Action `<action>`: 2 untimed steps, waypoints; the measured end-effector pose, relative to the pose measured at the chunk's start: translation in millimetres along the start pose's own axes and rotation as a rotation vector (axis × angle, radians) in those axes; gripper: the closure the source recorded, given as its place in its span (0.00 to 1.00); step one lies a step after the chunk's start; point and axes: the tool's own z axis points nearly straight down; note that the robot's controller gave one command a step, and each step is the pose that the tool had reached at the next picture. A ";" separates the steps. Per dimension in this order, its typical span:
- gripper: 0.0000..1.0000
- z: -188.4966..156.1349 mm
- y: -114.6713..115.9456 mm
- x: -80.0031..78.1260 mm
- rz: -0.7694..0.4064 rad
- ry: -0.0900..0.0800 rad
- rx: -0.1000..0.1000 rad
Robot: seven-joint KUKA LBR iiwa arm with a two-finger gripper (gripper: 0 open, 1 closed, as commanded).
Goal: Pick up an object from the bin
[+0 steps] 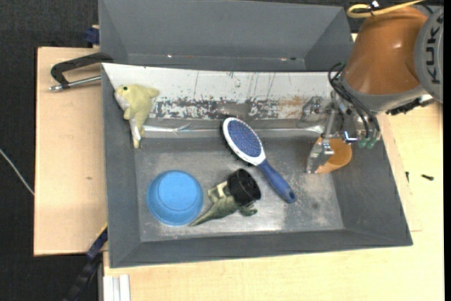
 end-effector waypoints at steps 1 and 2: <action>0.00 89.2 8.7 58.3 -0.058 -0.004 0.000; 1.00 86.5 8.2 56.5 -0.058 -0.006 0.001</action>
Offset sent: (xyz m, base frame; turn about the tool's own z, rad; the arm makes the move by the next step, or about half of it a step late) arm -0.0592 0.0078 -0.0893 -0.0581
